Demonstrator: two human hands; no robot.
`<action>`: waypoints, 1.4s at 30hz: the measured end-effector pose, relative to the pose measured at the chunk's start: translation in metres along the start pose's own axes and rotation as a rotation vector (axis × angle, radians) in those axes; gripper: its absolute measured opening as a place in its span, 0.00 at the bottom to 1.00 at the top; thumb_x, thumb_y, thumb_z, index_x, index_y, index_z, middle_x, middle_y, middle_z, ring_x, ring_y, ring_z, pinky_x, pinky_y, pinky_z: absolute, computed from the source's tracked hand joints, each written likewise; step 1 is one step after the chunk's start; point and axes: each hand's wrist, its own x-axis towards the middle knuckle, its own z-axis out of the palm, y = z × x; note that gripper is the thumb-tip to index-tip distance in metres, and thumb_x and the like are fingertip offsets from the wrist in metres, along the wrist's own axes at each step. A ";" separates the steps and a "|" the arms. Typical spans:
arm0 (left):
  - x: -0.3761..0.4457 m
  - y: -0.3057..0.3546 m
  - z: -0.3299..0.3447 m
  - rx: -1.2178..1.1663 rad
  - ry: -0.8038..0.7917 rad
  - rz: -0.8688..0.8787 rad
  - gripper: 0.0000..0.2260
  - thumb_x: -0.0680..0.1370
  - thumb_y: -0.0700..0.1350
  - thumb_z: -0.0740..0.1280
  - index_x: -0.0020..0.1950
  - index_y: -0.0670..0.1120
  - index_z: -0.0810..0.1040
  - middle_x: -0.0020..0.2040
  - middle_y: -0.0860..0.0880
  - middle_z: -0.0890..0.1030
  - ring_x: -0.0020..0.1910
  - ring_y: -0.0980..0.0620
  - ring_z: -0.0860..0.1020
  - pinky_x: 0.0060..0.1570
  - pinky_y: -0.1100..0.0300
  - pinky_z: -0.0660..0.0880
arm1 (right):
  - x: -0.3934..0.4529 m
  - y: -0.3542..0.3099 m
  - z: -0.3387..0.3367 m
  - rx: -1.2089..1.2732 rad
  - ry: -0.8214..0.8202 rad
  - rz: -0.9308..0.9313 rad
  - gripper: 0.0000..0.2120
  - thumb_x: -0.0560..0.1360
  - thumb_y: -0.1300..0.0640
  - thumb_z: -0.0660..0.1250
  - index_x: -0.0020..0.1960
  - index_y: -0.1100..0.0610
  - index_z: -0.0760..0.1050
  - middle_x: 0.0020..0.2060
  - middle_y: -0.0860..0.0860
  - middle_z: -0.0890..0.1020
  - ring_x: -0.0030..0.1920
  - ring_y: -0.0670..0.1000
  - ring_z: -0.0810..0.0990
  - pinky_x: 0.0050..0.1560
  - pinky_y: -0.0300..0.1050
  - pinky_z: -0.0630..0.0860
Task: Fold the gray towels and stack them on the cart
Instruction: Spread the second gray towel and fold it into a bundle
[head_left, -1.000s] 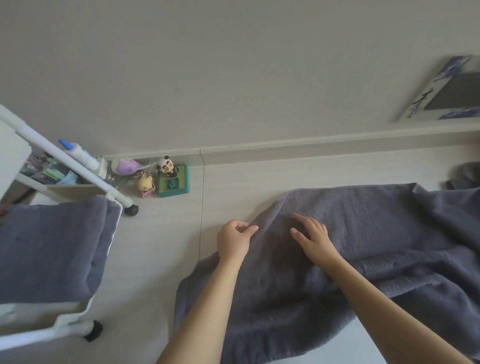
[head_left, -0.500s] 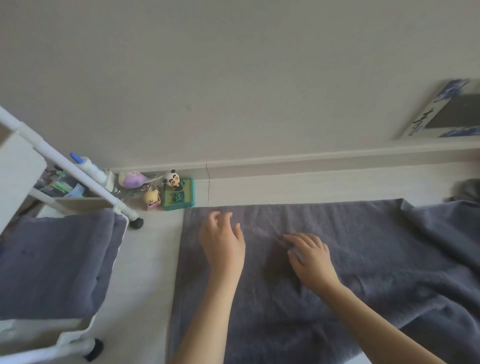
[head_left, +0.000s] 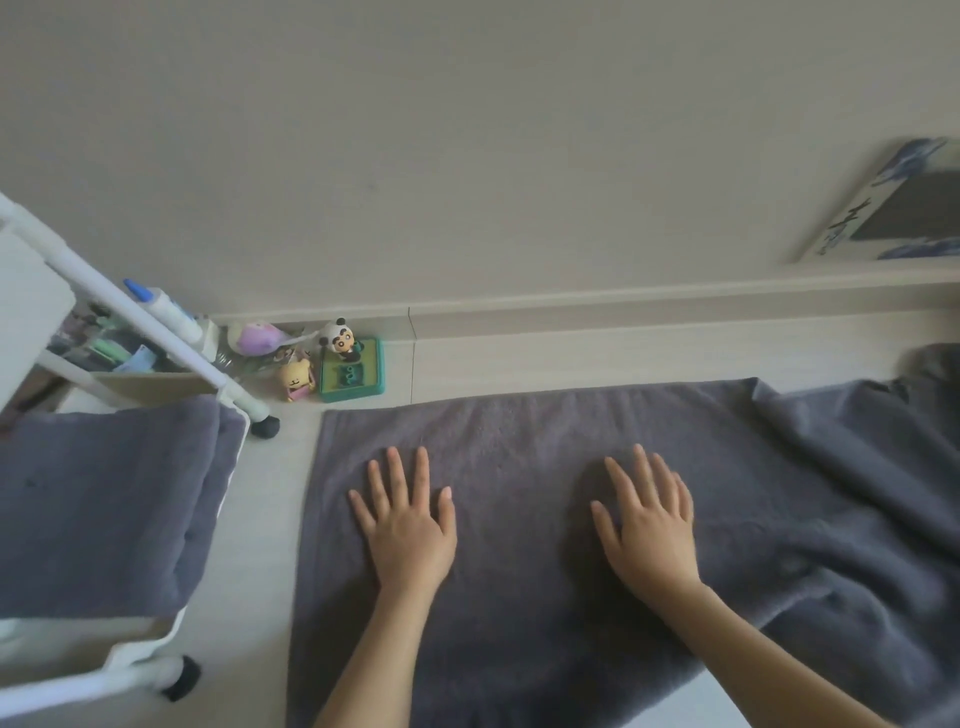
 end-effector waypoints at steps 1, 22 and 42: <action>0.000 -0.008 -0.003 -0.002 -0.006 -0.019 0.29 0.76 0.61 0.39 0.76 0.52 0.48 0.78 0.44 0.53 0.77 0.41 0.52 0.71 0.39 0.42 | -0.007 0.007 0.001 -0.013 0.002 0.071 0.32 0.74 0.38 0.46 0.70 0.54 0.68 0.72 0.62 0.63 0.72 0.64 0.60 0.71 0.56 0.48; -0.098 0.062 -0.006 -0.076 -0.025 0.145 0.31 0.76 0.57 0.45 0.75 0.44 0.63 0.75 0.39 0.59 0.74 0.41 0.59 0.69 0.43 0.43 | -0.093 0.080 -0.016 0.069 0.279 0.226 0.28 0.74 0.42 0.49 0.65 0.54 0.73 0.65 0.59 0.72 0.65 0.60 0.65 0.67 0.56 0.53; -0.111 0.123 0.018 0.007 -0.038 0.333 0.36 0.73 0.64 0.37 0.77 0.49 0.53 0.78 0.40 0.50 0.77 0.41 0.48 0.71 0.45 0.37 | -0.163 0.166 -0.013 0.047 0.334 0.132 0.26 0.79 0.43 0.47 0.40 0.51 0.80 0.40 0.47 0.79 0.51 0.53 0.72 0.68 0.49 0.51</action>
